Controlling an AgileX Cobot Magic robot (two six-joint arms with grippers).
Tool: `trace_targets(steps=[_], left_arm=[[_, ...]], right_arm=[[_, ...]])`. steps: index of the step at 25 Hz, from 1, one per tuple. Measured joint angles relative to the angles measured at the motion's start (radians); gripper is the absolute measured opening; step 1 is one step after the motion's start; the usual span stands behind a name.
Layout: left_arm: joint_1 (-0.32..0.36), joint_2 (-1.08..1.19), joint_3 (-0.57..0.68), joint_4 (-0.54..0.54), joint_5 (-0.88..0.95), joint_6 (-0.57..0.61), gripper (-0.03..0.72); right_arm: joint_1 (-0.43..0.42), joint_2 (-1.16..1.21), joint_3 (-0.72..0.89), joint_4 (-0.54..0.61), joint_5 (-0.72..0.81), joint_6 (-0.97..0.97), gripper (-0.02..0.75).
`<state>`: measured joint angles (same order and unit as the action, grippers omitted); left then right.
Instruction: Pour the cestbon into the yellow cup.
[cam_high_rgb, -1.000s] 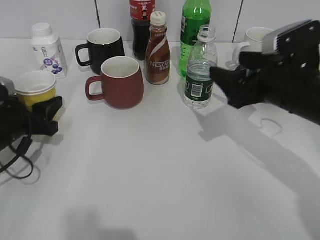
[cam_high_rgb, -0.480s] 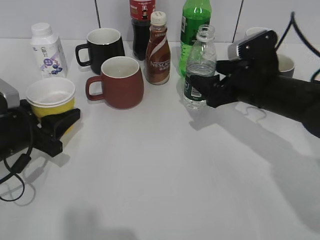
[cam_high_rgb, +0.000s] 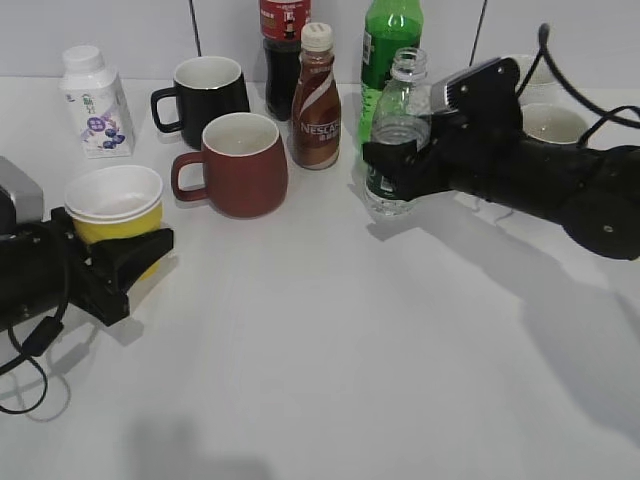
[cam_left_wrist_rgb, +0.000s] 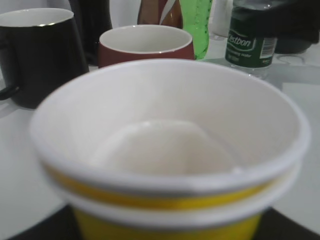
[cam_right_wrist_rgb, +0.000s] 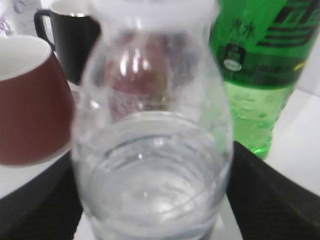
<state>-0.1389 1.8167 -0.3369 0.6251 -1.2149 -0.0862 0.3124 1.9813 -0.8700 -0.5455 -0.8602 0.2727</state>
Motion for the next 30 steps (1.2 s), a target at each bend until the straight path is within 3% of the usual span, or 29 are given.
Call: trace_targets(steps=[9, 15, 25, 30], left_arm=[[-0.04, 0.0, 0.0, 0.031, 0.0, -0.028, 0.37], [-0.116, 0.0, -0.003, 0.027, 0.001, -0.029, 0.37], [-0.228, 0.0, -0.045, 0.015, 0.003, -0.031, 0.369], [-0.287, 0.0, -0.101, 0.005, 0.003, -0.031, 0.369]], right_arm=[[0.0, 0.098, -0.046, -0.006, -0.01, 0.004, 0.594], [0.0, 0.103, -0.046, -0.008, -0.014, 0.004, 0.468], [0.0, 0.105, -0.046, -0.018, -0.04, -0.058, 0.468], [0.0, 0.073, -0.046, -0.095, -0.053, -0.126, 0.468]])
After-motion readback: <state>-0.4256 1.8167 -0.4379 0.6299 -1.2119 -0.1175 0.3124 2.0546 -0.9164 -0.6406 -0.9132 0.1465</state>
